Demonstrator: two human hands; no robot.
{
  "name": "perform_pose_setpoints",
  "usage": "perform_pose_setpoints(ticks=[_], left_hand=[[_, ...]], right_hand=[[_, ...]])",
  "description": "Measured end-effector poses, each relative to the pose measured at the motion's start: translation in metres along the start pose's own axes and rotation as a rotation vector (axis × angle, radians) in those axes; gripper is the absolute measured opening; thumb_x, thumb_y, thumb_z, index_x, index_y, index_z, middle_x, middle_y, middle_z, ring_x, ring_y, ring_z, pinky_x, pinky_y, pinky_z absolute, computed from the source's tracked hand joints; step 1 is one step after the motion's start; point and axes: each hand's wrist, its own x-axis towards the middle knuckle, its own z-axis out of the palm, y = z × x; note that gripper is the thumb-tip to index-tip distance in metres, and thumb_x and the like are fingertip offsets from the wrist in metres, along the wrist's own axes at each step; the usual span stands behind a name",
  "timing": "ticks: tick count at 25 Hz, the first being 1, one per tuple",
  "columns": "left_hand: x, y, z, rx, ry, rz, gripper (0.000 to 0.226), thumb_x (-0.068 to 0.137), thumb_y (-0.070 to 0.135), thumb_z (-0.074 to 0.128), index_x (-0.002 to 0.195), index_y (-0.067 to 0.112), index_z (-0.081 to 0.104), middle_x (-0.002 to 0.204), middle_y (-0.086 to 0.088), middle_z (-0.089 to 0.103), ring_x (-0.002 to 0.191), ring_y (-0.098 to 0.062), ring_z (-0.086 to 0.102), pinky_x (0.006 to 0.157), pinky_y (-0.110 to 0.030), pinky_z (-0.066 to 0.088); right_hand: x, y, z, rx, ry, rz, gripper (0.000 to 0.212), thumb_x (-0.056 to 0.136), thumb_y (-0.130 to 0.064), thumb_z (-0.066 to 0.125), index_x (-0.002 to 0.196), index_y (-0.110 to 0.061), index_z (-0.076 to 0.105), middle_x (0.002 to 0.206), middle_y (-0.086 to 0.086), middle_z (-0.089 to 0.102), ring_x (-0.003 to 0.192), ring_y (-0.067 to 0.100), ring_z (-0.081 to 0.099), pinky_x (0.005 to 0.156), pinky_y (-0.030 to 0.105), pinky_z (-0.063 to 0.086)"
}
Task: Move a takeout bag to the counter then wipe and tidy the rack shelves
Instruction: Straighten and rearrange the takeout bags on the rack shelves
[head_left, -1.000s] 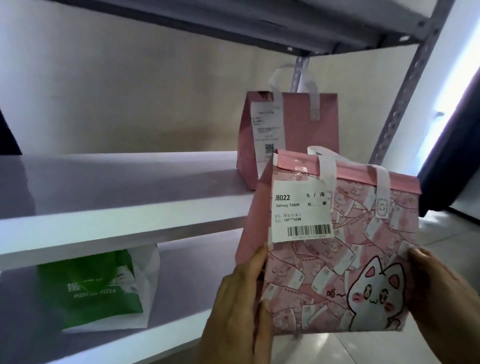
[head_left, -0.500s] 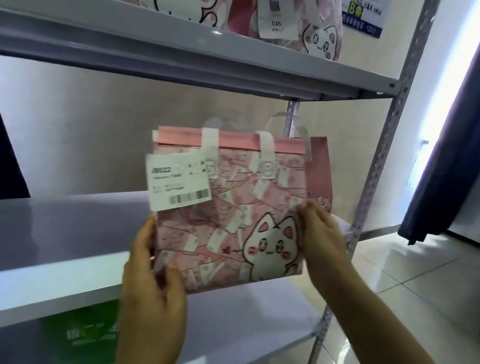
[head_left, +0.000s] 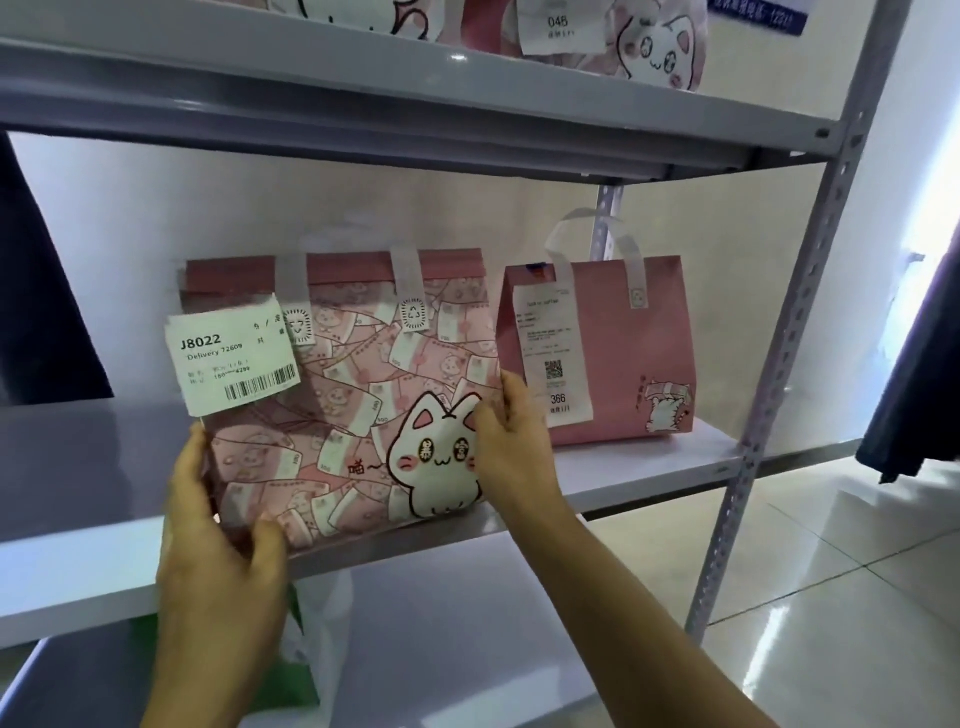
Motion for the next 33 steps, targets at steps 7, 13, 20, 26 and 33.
perform_pose_setpoints(ticks=[7, 13, 20, 26, 33], left_hand=[[0.017, -0.018, 0.014, 0.152, -0.005, 0.001, 0.099, 0.086, -0.002, 0.067, 0.147, 0.055, 0.016, 0.143, 0.002, 0.050, 0.116, -0.024, 0.056, 0.092, -0.058, 0.052], [0.033, -0.028, 0.027, 0.139, 0.094, 0.031, 0.047, 0.090, 0.023, 0.069, 0.127, 0.036, 0.043, 0.129, -0.002, 0.060, 0.099, -0.017, 0.054, 0.079, -0.037, 0.050], [0.064, -0.019, 0.038, 0.175, 0.158, -0.025, 0.021, 0.093, 0.026, 0.067, 0.110, 0.027, 0.054, 0.105, 0.006, 0.062, 0.085, -0.014, 0.056, 0.057, -0.016, 0.037], [0.092, -0.023, 0.056, 0.266, 0.162, -0.035, 0.016, 0.093, 0.021, 0.065, 0.105, 0.018, 0.056, 0.098, 0.003, 0.064, 0.081, -0.019, 0.059, 0.054, -0.021, 0.042], [0.117, -0.027, 0.078, 0.304, 0.129, -0.049, 0.017, 0.096, 0.022, 0.058, 0.110, 0.015, 0.051, 0.106, -0.014, 0.068, 0.089, -0.037, 0.064, 0.074, -0.049, 0.058]], right_hand=[[0.005, 0.049, 0.003, -0.139, 0.024, 0.027, 0.013, 0.101, -0.028, 0.053, 0.113, -0.029, 0.059, 0.109, -0.010, 0.066, 0.101, 0.007, 0.063, 0.092, 0.038, 0.058], [0.028, 0.052, -0.026, -0.080, 0.076, -0.037, 0.021, 0.096, -0.022, 0.062, 0.115, -0.030, 0.059, 0.109, -0.010, 0.065, 0.100, 0.005, 0.063, 0.088, 0.037, 0.059], [0.105, 0.063, -0.176, -0.347, 0.706, -0.031, 0.057, 0.093, -0.028, 0.065, 0.143, -0.016, 0.041, 0.143, 0.012, 0.047, 0.130, 0.031, 0.047, 0.106, 0.041, 0.039], [0.142, 0.102, -0.208, -0.338, 0.409, 0.021, 0.043, 0.096, -0.035, 0.060, 0.132, -0.012, 0.060, 0.123, 0.019, 0.068, 0.108, 0.038, 0.067, 0.090, 0.043, 0.056], [0.125, 0.102, -0.238, -0.333, 0.510, 0.005, 0.028, 0.102, -0.032, 0.046, 0.122, -0.018, 0.060, 0.108, 0.014, 0.065, 0.094, 0.032, 0.062, 0.081, 0.045, 0.054]])
